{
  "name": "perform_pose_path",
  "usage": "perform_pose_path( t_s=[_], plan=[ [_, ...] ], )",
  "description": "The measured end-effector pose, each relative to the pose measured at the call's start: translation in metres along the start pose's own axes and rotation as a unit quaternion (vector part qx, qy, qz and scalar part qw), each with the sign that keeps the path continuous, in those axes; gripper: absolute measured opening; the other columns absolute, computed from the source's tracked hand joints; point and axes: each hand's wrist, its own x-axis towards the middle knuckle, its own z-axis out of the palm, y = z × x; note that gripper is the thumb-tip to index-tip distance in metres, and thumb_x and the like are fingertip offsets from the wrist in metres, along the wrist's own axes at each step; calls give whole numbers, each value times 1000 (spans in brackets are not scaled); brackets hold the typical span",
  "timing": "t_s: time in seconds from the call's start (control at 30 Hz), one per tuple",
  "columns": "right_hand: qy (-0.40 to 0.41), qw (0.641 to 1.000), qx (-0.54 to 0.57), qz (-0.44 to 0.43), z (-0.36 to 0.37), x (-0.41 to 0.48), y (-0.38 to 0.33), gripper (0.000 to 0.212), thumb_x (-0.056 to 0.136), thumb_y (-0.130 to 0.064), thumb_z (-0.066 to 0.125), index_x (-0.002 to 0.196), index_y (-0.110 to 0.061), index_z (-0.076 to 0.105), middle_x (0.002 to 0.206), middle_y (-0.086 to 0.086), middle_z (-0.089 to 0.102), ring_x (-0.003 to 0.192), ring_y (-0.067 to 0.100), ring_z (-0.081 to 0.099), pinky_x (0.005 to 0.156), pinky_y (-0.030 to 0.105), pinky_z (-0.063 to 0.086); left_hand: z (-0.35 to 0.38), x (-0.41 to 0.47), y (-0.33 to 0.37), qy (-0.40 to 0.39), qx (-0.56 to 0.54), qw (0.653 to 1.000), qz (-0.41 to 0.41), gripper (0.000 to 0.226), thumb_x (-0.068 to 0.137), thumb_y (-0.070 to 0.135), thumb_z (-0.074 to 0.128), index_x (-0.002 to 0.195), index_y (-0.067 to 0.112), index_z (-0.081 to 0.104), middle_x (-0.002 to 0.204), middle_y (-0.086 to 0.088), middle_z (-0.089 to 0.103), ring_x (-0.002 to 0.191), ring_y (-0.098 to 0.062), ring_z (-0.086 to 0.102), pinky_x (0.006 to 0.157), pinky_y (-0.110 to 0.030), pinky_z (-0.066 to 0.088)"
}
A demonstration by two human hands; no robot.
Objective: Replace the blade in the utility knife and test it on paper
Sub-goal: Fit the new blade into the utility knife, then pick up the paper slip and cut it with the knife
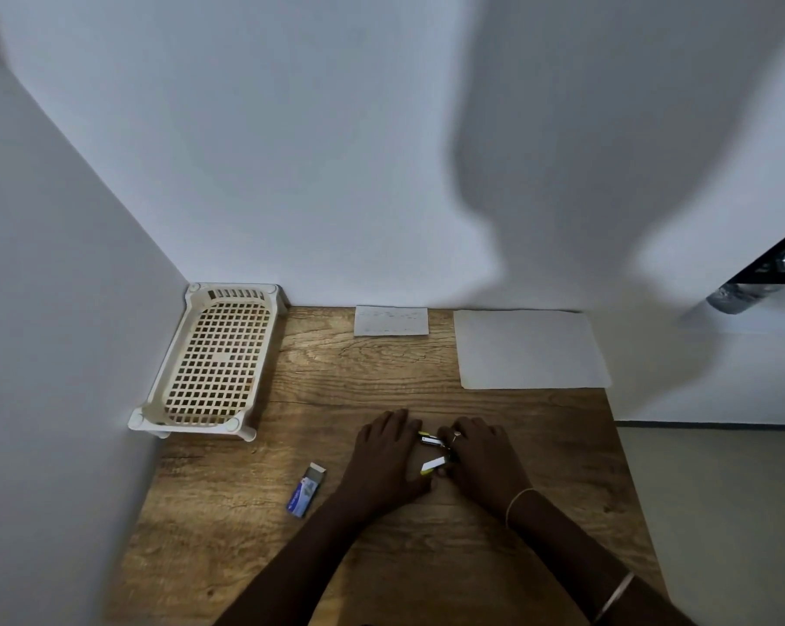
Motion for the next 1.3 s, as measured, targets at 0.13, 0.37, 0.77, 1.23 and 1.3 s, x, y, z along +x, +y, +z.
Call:
perform_pose_path(
  t_s=[0.13,0.37,0.77,1.23,1.3],
  plan=[
    [-5,1000,-4,-7,-1,-2,4,60,90,-40,59,146,-30,43,137,-2,51,128,22,46,99,41,35,-1,-1,-4,-15,-5,1000,10,108,73,77,59,161,26,21,171,-4,16,157,-27,12,124,-47,13],
    [44,998,40,-12,-15,-2,18,53,94,-31,54,146,-21,49,144,3,53,132,25,48,105,41,39,-20,-8,-8,59,-46,997,8,96,86,85,34,158,22,33,169,-1,27,157,-24,20,127,-43,18],
    [56,992,-39,-106,-64,112,19,69,91,-33,67,149,-8,40,157,16,39,145,31,34,115,41,35,-90,62,-54,37,11,999,-26,85,97,42,61,162,15,15,173,-7,7,160,-25,3,129,-48,7],
    [-19,999,-30,-29,-57,181,-6,69,101,-45,46,155,-8,24,167,14,14,154,30,12,123,52,20,-92,125,-73,-100,74,990,-59,78,105,50,39,163,10,5,172,-11,-11,159,-34,-6,124,-64,6],
    [-24,999,-32,-30,-51,179,-6,67,102,-45,44,155,-9,25,168,13,14,155,29,12,123,53,19,-87,123,-74,-105,73,990,-59,79,106,51,39,163,10,2,172,-11,-11,159,-34,-6,124,-63,6]
  ],
)
